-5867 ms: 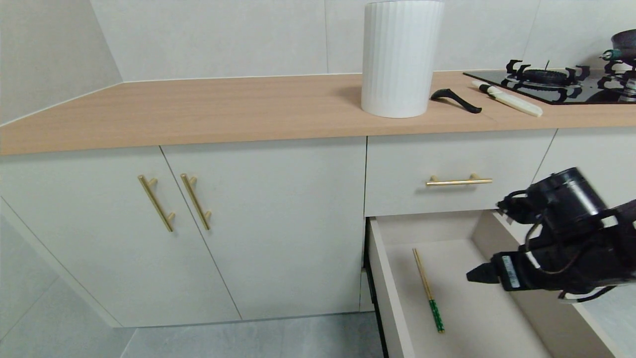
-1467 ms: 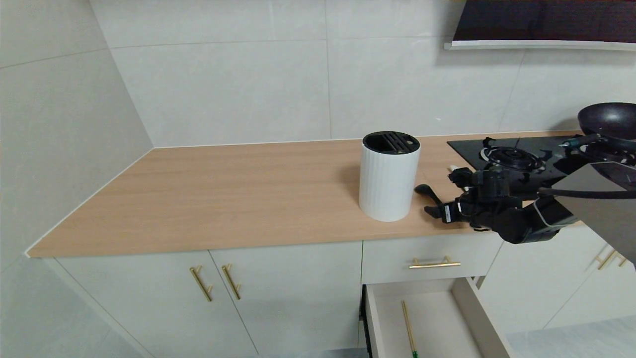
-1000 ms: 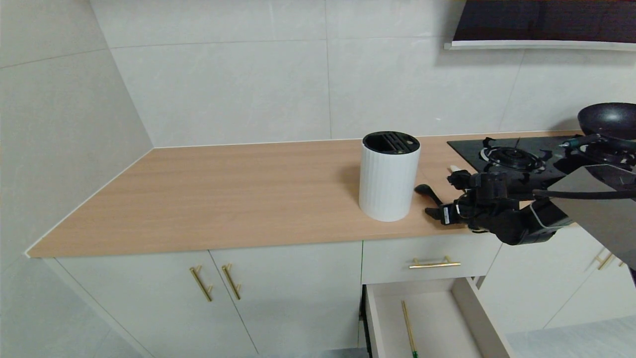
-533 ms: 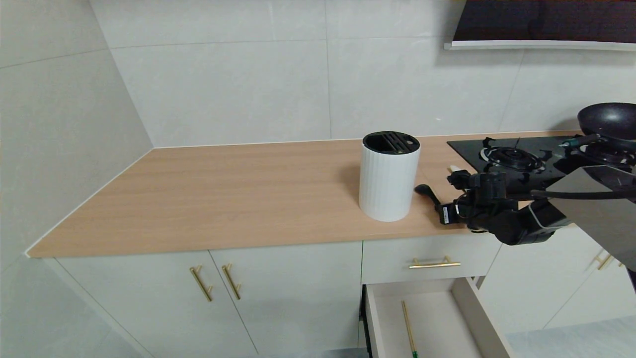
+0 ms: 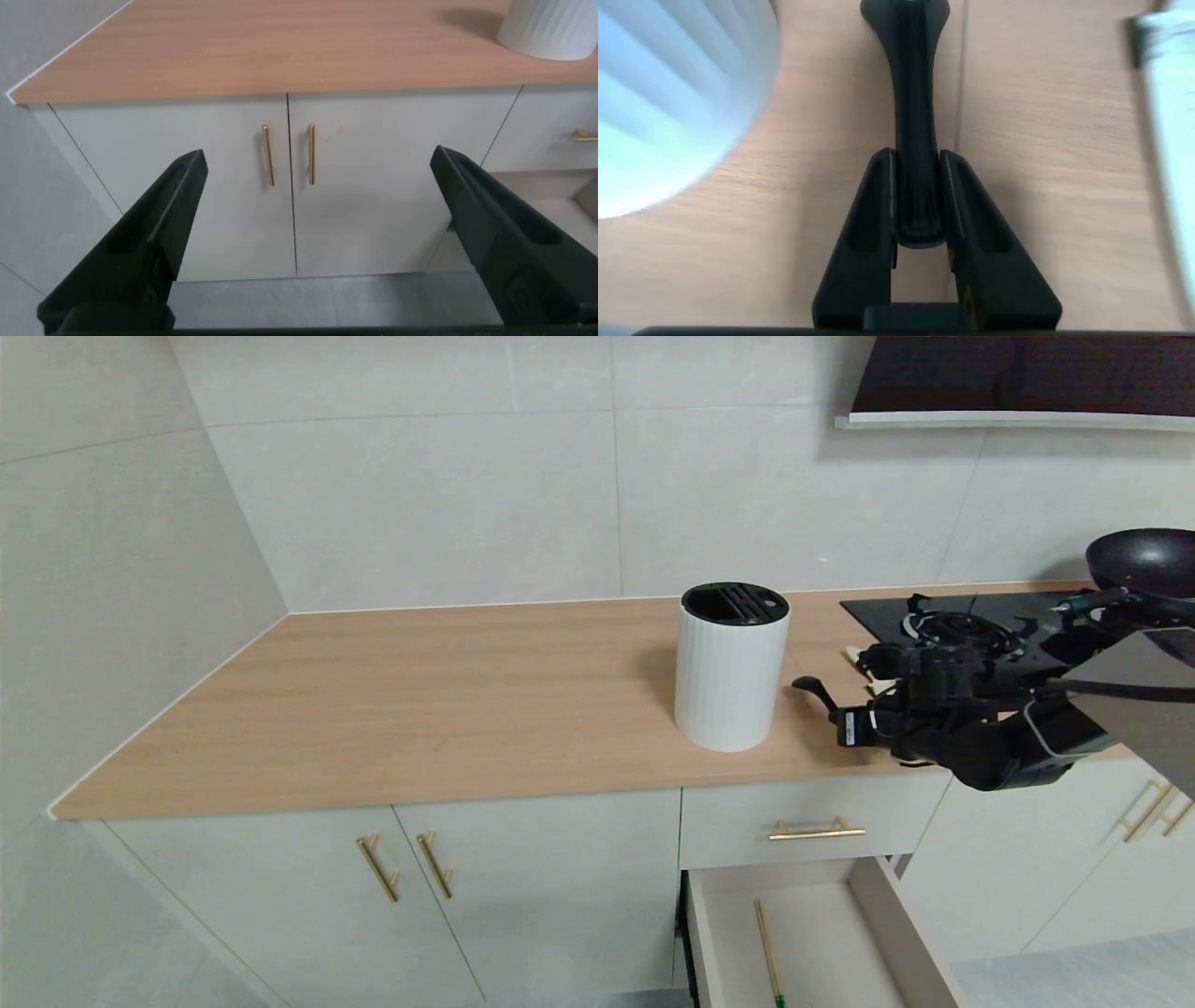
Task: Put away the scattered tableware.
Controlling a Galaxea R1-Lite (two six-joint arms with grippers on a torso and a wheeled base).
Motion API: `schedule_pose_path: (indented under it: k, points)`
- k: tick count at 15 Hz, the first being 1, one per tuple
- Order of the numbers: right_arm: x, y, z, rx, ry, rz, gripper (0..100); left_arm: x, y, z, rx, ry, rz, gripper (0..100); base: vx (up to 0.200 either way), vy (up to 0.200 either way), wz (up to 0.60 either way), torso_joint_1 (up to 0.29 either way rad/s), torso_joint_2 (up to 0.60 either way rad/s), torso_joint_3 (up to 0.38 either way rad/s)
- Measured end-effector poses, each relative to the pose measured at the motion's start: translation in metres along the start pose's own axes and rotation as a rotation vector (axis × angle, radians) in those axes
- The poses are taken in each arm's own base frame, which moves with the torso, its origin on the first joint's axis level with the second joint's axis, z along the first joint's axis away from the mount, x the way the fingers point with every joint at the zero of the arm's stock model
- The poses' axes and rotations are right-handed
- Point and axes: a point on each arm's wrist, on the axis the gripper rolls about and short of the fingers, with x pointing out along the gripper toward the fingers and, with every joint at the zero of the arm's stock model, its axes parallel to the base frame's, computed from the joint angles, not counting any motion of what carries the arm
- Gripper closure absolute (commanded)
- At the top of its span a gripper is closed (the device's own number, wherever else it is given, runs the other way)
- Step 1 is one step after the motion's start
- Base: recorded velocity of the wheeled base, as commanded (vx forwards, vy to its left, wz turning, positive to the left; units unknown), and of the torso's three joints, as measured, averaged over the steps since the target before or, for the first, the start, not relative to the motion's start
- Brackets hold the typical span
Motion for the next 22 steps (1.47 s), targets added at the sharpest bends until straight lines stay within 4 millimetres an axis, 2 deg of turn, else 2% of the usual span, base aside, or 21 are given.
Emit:
schedule_pose_path:
  k: [4,6,9,11,14,17,22]
  points:
    - [-0.064,0.007,0.006,0.044,0.022,0.003,100,0.000,0.000,0.000,0.000,0.000,0.000,0,0.000,0.000,0.00,0.000,0.00,0.000]
    - [-0.100,0.010,0.000,0.051,0.047,0.007,100,0.000,0.000,0.000,0.000,0.000,0.001,0,0.000,0.000,0.00,0.000,0.00,0.000]
    - [-0.148,0.014,-0.020,0.043,0.081,0.011,100,0.000,0.000,0.000,0.000,0.000,0.000,0,0.000,0.000,0.00,0.000,0.00,0.000]
    - [-0.171,0.015,-0.030,0.012,0.048,0.016,100,0.000,0.000,0.000,0.000,0.000,0.001,0,0.000,0.000,0.00,0.000,0.00,0.000]
    - [-0.189,0.021,-0.044,-0.040,0.019,0.035,100,0.000,0.000,0.000,0.000,0.000,0.000,0,0.000,0.000,0.00,0.000,0.00,0.000]
    - [-0.190,0.024,-0.052,-0.054,0.045,0.047,100,0.000,0.000,0.000,0.000,0.000,0.000,0,0.000,0.000,0.00,-0.065,0.13,0.076]
    - [-0.188,0.027,-0.058,-0.058,0.070,0.059,100,0.000,0.000,0.000,0.000,0.000,0.001,0,0.000,0.000,0.00,-0.214,0.50,0.273]
